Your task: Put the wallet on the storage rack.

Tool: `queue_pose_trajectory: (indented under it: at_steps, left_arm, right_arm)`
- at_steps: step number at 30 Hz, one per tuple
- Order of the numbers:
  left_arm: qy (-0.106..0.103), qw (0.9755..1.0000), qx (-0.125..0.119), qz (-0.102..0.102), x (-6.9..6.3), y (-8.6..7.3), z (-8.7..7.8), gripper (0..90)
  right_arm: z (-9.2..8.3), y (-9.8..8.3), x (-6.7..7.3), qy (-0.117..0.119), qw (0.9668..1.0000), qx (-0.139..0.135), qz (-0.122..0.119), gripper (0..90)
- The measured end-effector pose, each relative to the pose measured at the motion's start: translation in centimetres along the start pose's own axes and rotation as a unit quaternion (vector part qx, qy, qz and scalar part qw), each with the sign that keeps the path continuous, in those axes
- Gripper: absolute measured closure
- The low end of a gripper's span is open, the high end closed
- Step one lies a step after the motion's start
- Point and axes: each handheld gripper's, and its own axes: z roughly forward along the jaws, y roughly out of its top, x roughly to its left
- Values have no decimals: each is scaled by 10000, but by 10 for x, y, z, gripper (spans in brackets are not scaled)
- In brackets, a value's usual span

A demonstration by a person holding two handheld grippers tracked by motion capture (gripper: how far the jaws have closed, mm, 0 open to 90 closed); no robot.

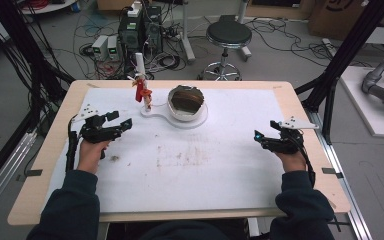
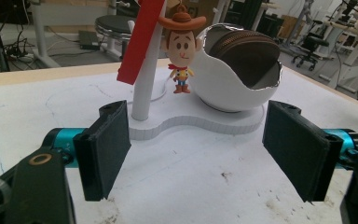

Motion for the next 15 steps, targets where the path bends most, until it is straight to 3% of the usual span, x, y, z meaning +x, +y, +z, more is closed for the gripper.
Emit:
queue_pose_trajectory:
  at_steps: [15]
  left_arm:
    - [1,10000,2,-5,1,0,0,230]
  right_arm:
    - [0,0,1,18,10000,-7,-3,242]
